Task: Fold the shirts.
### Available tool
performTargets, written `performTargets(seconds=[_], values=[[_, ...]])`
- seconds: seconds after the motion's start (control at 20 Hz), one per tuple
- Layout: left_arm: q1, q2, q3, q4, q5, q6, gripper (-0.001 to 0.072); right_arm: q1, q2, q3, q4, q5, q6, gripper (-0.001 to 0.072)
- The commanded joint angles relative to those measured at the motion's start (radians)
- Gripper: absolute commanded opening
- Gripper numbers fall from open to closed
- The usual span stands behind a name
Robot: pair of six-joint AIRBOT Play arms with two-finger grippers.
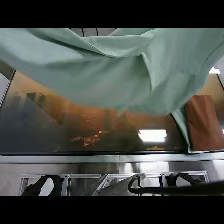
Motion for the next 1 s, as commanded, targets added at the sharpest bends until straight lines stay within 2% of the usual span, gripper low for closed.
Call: performTargets(seconds=[0.0, 0.15, 0.25, 0.35, 0.45, 0.55, 0.65, 0.7, 0.75, 0.8, 0.95], values=[[-0.008, 0.054, -0.112, 0.233, 0.028, -0.089, 0.0012, 0.000, -0.052, -0.006, -0.027, 0.037, 0.012, 0.0013], [-0.187, -0.031, -0.333, 0.244, 0.167, -0.030, 0.0012, 0.055, -0.161, -0.140, -0.057, 0.060, 0.009, 0.0013], [-0.344, -0.175, -0.429, 0.390, 0.349, -0.021, 0.0012, 0.137, -0.283, -0.232, -0.171, 0.051, 0.000, 0.0013], [-0.430, -0.367, -0.455, 0.449, 0.489, -0.026, 0.0012, 0.201, -0.440, -0.285, -0.281, 0.029, 0.000, 0.0014], [-0.456, -0.597, -0.387, 0.449, 0.492, -0.026, 0.0012, 0.222, -0.627, -0.288, -0.303, -0.011, 0.002, 0.0014], [-0.443, -0.800, -0.266, 0.426, 0.406, -0.032, 0.0012, 0.221, -0.744, -0.288, -0.274, -0.058, 0.004, 0.0015], [-0.412, -0.946, -0.126, 0.342, 0.323, -0.031, 0.0012, 0.212, -0.798, -0.282, -0.268, -0.100, 0.000, 0.0017], [-0.396, -0.996, -0.063, 0.289, 0.290, -0.031, 0.0072, 0.206, -0.801, -0.282, -0.268, -0.110, -0.008, 0.0101], [-0.378, -1.028, -0.013, 0.240, 0.247, -0.031, 0.0399, 0.195, -0.798, -0.278, -0.267, -0.105, -0.014, 0.0250], [-0.358, -1.047, 0.026, 0.195, 0.198, -0.033, 0.0691, 0.177, -0.790, -0.273, -0.267, -0.079, -0.013, 0.0296], [-0.277, -1.061, 0.143, 0.179, -0.056, -0.028, 0.0685, 0.085, -0.731, -0.270, -0.269, 0.095, 0.034, 0.0298]])
